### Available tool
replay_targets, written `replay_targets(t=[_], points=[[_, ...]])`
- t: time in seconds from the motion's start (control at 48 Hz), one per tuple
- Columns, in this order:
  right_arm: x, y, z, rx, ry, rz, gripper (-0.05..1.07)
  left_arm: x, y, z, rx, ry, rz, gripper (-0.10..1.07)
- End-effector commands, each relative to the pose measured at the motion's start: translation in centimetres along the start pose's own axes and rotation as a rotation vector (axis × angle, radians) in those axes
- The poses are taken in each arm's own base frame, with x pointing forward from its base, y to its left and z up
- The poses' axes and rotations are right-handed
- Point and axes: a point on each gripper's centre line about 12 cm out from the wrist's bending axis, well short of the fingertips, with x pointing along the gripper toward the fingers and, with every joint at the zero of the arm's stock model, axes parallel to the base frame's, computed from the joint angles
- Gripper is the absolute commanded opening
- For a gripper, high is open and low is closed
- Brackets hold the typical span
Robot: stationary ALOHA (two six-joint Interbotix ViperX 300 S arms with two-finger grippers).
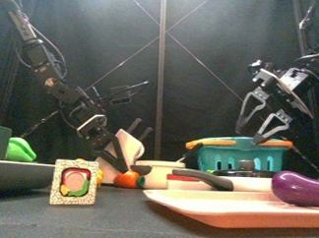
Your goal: Grab carrot
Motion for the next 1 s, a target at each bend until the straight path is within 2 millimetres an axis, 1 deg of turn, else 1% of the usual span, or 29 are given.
replay_targets(t=[0.0, 0.146, 0.396, 0.667, 0.792, 0.979], points=[[-0.1, 0.3, 0.5, 0.014, -0.012, 0.009, 0.93, 0.0, 0.9, 0.7, 0.008, -0.02, 0.017, 0.99], [0.0, 0.3, 0.5, 0.012, -0.011, 0.005, 0.93, 0.2, 1.2, 0.5, 0.005, -0.012, 0.022, 0.99], [0.1, 0.3, 0.4, 0.01, -0.008, -0.001, 0.93, 1.5, 0.8, -0.1, 0.012, 0.014, 0.006, 0.99], [0.2, 0.1, 0.3, 0.008, -0.005, -0.008, 0.93, 2.0, 0.9, 0.0, 0.01, 0.017, 0.005, 0.97], [0.2, 0.1, 0.3, 0.006, -0.006, -0.008, 0.93, 2.0, 0.9, -0.1, 0.005, 0.02, 0.005, 0.93], [0.3, 0.0, 0.2, 0.005, -0.004, -0.01, 0.93, 2.0, 0.8, -0.4, -0.004, 0.033, 0.004, 0.79]])
